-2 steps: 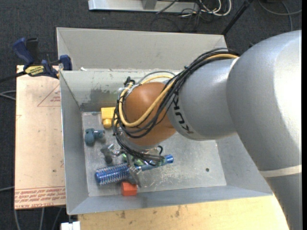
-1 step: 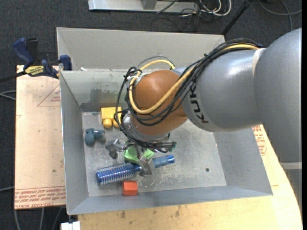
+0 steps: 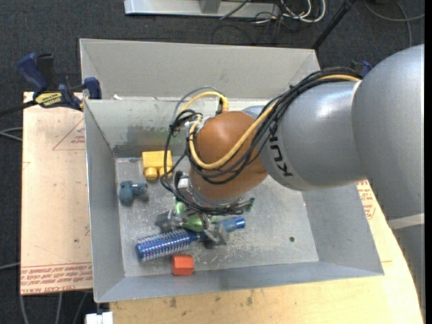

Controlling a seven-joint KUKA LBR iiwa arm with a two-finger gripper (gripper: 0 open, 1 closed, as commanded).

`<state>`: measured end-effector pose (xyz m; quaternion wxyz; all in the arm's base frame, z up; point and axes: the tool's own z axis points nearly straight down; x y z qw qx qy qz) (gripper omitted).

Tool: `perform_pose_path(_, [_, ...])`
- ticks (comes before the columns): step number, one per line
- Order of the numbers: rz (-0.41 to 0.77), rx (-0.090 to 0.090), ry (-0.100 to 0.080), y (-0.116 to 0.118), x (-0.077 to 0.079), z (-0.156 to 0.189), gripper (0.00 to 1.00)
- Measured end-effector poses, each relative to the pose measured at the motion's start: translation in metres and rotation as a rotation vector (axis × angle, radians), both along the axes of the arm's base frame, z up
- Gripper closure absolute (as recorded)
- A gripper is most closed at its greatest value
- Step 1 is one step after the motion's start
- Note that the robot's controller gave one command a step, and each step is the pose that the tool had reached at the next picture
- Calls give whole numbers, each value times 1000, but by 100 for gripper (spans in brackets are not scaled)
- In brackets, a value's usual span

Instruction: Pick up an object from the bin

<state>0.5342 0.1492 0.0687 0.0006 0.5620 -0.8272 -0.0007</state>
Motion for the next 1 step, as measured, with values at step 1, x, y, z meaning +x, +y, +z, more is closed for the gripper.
perform_pose_path(1, [0, 2, -2, 1, 1, 1, 100])
